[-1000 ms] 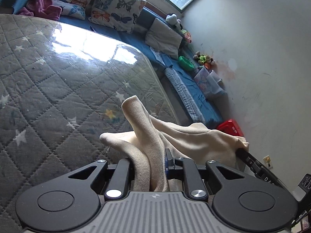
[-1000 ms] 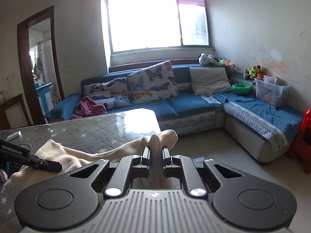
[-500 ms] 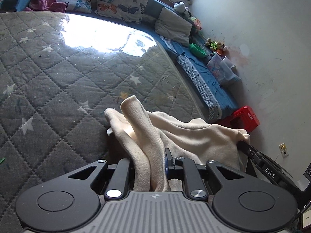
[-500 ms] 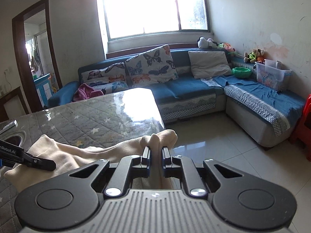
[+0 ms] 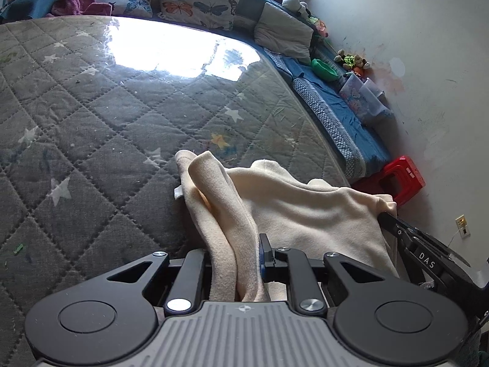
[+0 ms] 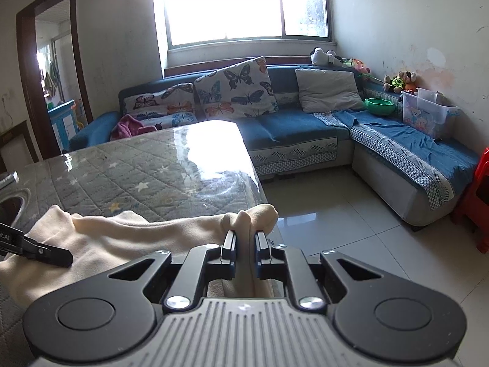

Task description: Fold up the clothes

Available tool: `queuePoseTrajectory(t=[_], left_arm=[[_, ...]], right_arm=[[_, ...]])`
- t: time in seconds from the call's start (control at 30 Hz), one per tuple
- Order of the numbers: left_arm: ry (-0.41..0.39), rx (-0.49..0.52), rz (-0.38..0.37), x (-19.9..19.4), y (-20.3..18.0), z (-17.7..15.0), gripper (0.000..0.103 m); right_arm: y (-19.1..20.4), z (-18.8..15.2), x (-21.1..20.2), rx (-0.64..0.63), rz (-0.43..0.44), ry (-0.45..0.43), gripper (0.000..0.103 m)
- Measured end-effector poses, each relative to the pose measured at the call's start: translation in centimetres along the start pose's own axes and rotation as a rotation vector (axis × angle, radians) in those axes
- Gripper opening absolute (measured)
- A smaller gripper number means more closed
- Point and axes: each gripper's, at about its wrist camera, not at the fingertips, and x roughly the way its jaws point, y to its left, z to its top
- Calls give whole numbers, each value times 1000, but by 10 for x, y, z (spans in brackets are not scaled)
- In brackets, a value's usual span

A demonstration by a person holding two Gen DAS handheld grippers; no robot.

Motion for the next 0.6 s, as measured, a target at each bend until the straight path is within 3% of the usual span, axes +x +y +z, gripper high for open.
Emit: queuePoseTrajectory(t=[0.4, 0.47, 0.53, 0.6], left_arm=[[-5, 18, 21, -2, -2, -3, 20], [-7, 23, 23, -2, -3, -4, 20], [-9, 31, 26, -2, -3, -4, 20], [-11, 33, 27, -2, -3, -5, 21]], right_arm=[[3, -5, 10, -18, -35, 39, 18], [5, -7, 9, -22, -39, 39, 21], [8, -7, 7, -33, -40, 31, 35], [11, -7, 4, -46, -41, 23, 37]])
